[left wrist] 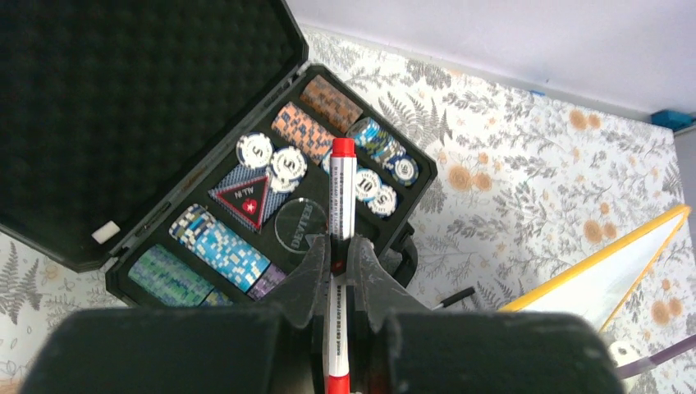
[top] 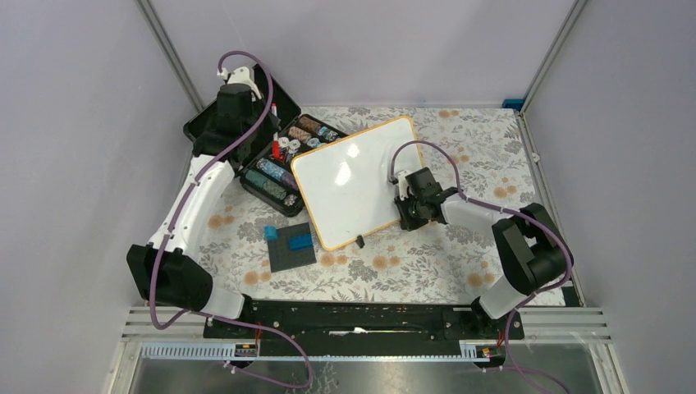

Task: Write a sentence on the whiteboard
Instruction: Move the whiteboard stand to the center of the board.

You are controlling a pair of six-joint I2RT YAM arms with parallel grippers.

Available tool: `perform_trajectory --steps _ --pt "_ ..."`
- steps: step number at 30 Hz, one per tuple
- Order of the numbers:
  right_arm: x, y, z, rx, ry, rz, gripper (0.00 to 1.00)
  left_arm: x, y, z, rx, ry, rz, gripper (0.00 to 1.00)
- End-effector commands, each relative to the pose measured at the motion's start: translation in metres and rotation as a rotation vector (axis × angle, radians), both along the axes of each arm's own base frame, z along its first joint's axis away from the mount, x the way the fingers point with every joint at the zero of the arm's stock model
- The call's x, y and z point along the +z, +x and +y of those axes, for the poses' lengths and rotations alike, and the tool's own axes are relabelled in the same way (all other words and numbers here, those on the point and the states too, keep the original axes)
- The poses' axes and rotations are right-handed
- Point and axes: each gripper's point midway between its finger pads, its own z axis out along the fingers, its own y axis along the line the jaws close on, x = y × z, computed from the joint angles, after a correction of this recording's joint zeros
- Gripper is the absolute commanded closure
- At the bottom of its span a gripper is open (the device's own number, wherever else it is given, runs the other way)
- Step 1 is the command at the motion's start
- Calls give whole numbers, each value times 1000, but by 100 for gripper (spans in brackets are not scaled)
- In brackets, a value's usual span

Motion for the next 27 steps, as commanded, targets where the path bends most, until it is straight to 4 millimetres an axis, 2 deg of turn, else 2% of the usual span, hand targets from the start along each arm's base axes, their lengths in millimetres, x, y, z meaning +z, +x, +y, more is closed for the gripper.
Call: perform_trajectory --steps 1,11,16,20,24,27 --pt "6 -3 32 14 48 15 100 59 -4 6 9 -43 -137 100" --pt "6 -19 50 49 39 39 98 59 -3 5 0 -55 -135 100" --pt "10 -25 53 73 52 57 74 59 -3 2 -11 -60 -133 100" --pt "16 -32 53 109 72 52 45 61 -4 -1 -35 -63 -137 100" --pt "36 -39 52 177 83 24 18 70 -10 -18 -144 -82 -160 100" --pt "60 -49 54 261 114 25 5 76 -18 -36 -264 -95 -183 100"
